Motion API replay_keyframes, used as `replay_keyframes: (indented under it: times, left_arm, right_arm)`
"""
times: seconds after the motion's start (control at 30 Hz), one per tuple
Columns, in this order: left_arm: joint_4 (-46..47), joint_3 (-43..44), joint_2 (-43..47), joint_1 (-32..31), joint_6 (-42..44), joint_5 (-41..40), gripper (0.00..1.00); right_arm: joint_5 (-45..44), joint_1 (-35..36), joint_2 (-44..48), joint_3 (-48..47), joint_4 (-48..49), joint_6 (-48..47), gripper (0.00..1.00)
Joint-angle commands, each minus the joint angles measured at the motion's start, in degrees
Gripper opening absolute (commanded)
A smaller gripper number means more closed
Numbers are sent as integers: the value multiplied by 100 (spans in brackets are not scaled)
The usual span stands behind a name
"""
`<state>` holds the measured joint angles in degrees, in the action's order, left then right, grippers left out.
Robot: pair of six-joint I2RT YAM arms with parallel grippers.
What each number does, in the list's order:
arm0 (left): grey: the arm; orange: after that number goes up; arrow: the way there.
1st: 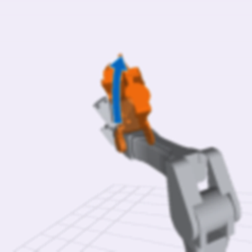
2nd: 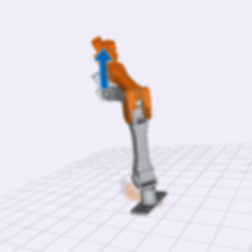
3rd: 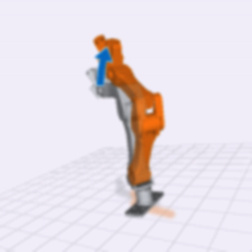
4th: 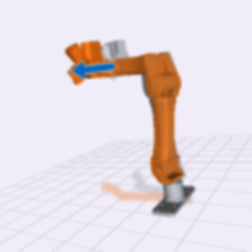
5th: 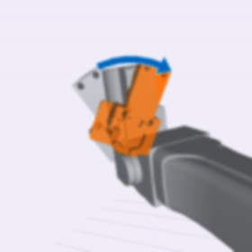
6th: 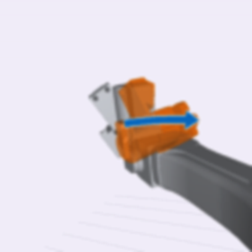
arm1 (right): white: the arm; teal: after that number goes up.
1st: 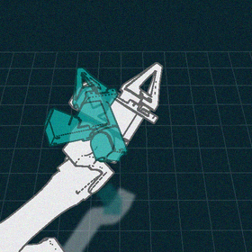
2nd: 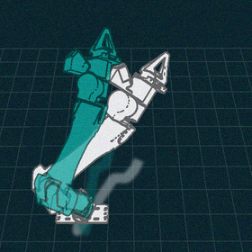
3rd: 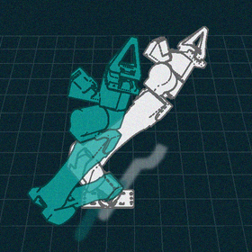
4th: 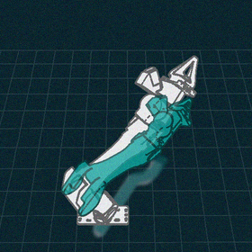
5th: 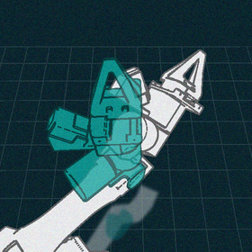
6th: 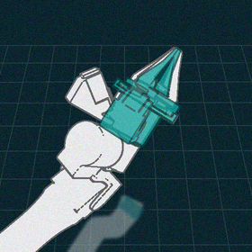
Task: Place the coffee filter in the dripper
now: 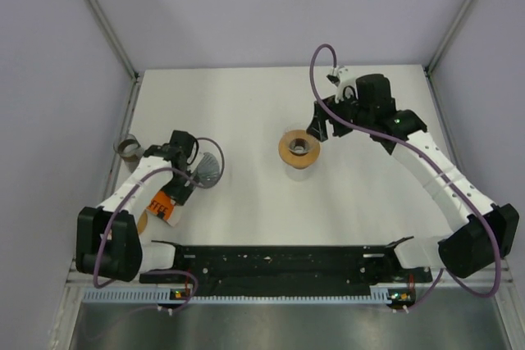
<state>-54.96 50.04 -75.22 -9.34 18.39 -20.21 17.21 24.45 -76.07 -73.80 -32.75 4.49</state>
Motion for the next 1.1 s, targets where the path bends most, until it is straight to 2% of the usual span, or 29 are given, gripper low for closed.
replay_keyframes:
  times: [0.0,0.13,0.27,0.43,0.6,0.63,0.73,1.07]
  left_arm:
    - [1099,-345,516,-173,261,-826,86]
    - [1716,-618,500,-208,297,-1204,77]
    - [1953,-838,473,-208,358,-1117,72]
    - [2393,-1110,289,-208,569,-1363,59]
    - [2621,-1111,78,-243,525,-1389,36]
    - [2648,-1111,52,-252,534,-1433,29]
    - [2657,-1102,86,-279,542,-1442,0]
    - [2139,-285,1017,-270,472,-880,0]
  right_arm:
    - [63,-28,216,6,155,-71,83]
    - [107,-28,198,15,147,-71,83]
    - [203,-28,207,24,155,-98,83]
    - [212,-28,224,32,155,-133,83]
    - [291,-19,216,24,155,-159,83]
    - [300,-28,233,24,155,-168,83]
    - [327,-36,260,32,155,-168,83]
    - [327,-36,233,15,155,-212,83]
